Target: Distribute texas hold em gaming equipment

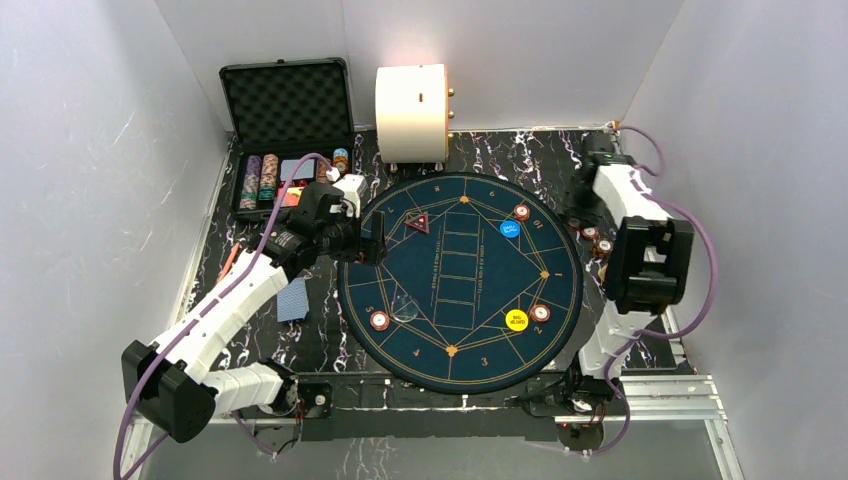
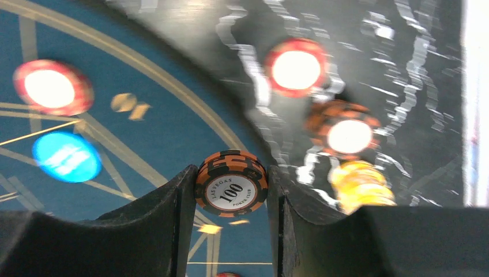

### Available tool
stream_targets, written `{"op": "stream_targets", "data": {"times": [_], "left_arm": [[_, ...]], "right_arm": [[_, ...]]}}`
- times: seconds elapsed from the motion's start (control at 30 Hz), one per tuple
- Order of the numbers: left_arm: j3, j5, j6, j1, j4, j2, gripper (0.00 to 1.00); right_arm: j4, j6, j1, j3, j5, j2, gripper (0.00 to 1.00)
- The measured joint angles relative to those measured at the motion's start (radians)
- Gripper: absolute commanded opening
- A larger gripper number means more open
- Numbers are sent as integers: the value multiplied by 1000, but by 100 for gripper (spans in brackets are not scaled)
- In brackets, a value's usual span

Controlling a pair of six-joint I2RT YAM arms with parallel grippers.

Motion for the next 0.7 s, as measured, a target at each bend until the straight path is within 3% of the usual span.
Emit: {"op": "stream_targets", "data": {"times": [0.23, 0.47, 0.7], "left_arm": [[0, 8, -3, 1, 2, 0, 98], [0, 8, -3, 6, 1, 0, 98], [0, 6, -1, 6, 1, 0, 98]], "right_arm": [[25, 40, 221, 106, -39, 133, 41], [30, 51, 234, 136, -40, 252, 40], [37, 49, 234, 161, -18, 265, 42]]}}
